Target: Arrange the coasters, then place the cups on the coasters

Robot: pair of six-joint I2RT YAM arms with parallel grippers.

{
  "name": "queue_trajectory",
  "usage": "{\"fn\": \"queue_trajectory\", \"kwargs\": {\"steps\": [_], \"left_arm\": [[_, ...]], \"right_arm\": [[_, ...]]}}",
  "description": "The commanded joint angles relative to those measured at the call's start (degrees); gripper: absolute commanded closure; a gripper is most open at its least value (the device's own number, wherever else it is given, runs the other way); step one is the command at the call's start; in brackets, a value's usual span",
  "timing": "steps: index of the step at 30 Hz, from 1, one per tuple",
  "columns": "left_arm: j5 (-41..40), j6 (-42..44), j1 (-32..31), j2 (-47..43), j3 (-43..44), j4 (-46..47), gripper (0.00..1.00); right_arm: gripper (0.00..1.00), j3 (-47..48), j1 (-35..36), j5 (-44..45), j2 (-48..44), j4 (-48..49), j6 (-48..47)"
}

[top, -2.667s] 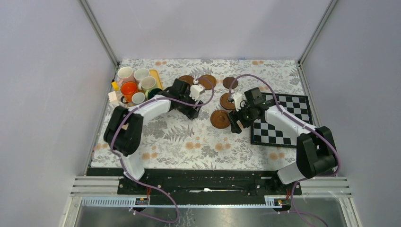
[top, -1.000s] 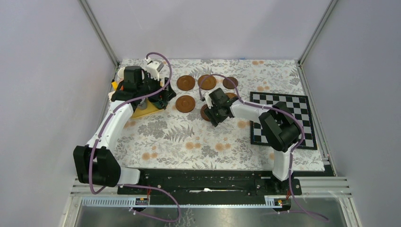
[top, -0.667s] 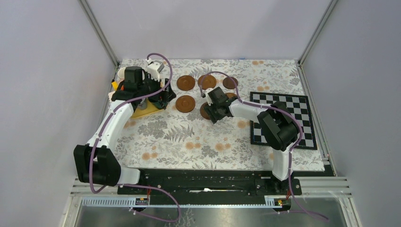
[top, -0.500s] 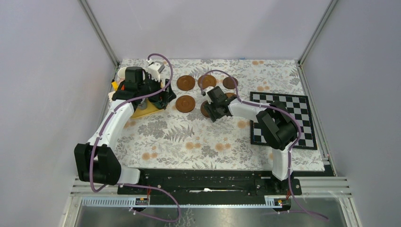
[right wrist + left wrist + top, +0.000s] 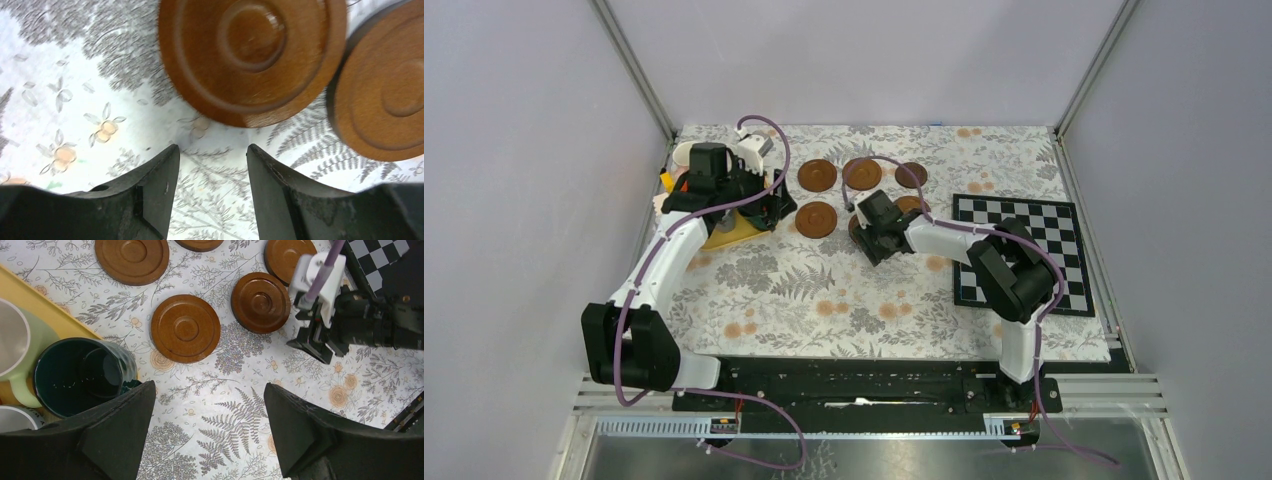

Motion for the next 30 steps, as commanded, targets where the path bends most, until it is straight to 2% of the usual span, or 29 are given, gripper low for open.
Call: {"fn": "queue_trajectory", "kwargs": {"steps": [1,4,13,22,30], "left_arm": [[1.68,0.74,0.35,-0.45,-0.41,1.11,0.14],[1.64,0.8,0.35,-0.36,-0.61,1.11,0.14],[1.15,1.22,0.35,-1.23,-1.58,1.11,0.14],[0.93,2.52,0.35,-1.03,-2.32,0.52,0.13],[1.06,2.75,0.35,-0.63,-2.3,0.14,0.13]], "right_arm": [[0.42,-1.45,2.69,0.01,-2.96,-2.28,0.8],[0.47,-0.67,2.79,-0.36,-1.89,-2.53,1.66],[0.54,4.75,2.75,-1.07,3.1,-3.58,3.12],[0.55,7.23,2.08,1.12,5.97,-2.84,3.59],[0.55,11.01,0.76,-1.1,8.5,-3.06,2.18]]}}
